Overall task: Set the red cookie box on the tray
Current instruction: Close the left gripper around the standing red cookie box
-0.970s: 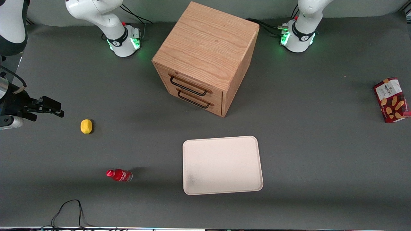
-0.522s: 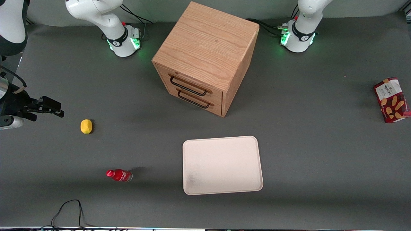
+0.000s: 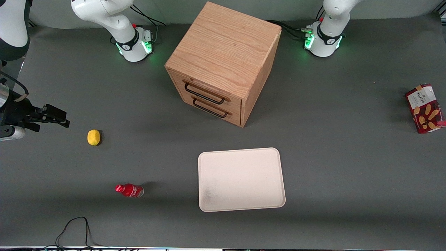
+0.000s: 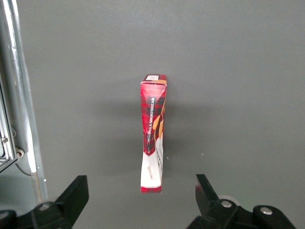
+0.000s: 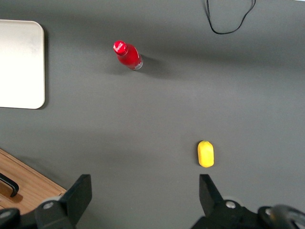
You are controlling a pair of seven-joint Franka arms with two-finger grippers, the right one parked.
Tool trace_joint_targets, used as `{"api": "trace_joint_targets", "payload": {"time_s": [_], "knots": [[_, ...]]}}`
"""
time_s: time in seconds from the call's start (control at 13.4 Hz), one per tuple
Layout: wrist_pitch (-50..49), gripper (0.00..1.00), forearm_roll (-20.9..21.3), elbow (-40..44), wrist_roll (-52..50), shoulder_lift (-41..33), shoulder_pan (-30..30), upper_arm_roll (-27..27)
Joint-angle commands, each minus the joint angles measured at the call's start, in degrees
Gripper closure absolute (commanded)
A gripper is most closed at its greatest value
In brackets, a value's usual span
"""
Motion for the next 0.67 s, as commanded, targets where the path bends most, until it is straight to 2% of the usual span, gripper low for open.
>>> {"api": "trace_joint_targets", "payload": {"time_s": [0.0,0.45,0.6], "knots": [[7.10,0.00,0.34,-8.99,-0.80,-3.16,0.28,-0.07],[22.65,0.00,0.34,-19.45,-0.53,-1.05,1.33,0.02],[25.66,0.01,0.34,-20.61,-0.09,0.88,2.03,0.02]]}}
